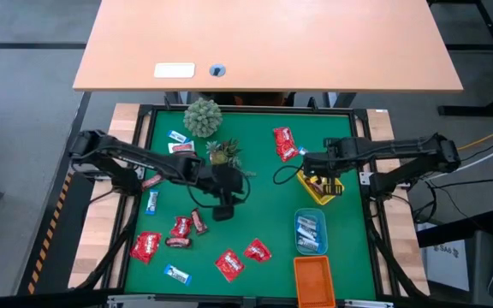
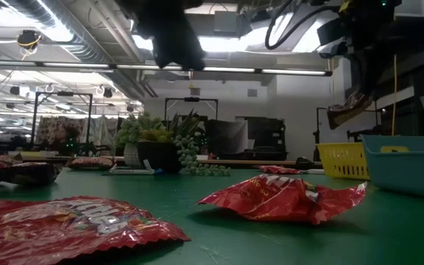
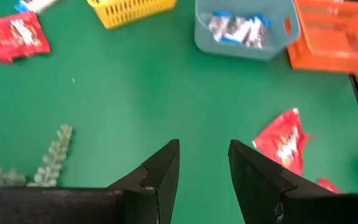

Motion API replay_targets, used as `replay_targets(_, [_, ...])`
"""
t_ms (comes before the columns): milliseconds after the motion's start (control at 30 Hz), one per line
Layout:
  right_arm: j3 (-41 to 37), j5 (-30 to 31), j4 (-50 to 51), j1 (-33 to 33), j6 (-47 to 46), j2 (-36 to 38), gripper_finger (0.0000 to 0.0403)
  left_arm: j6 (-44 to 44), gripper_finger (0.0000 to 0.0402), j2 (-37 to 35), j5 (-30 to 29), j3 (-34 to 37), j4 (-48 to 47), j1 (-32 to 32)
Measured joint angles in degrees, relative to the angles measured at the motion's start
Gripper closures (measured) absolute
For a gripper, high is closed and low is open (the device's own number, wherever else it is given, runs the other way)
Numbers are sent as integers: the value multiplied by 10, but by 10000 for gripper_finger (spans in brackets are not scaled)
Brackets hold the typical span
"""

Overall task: Sort candy
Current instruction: Put the brown candy into the yellow bin

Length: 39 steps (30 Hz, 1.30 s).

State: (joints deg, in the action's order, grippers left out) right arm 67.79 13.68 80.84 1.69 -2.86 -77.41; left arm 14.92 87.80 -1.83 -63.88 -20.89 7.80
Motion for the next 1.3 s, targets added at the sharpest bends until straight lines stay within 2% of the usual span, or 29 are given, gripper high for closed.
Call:
replay_targets(100, [0, 3, 2, 0, 1, 0, 400, 0, 268, 0, 0, 0, -25, 10])
replay_targets(200, [0, -3, 2, 1, 1, 0, 376, 0, 268, 2, 0, 0, -44, 21])
replay_targets(467, [0, -3, 2, 1, -2, 0, 259, 1, 268, 5, 0, 1, -119, 46])
replay_targets(633, [0, -12, 1, 1, -2, 0, 212, 34, 249, 5, 0, 1, -166, 57])
replay_targets(933, [0, -13, 0, 2, -3, 0, 192, 25, 177, 5, 0, 1, -223, 79])
replay_targets(1300, [0, -13, -3, 1, -3, -1, 191, -139, 180, 33, 0, 1, -272, 141])
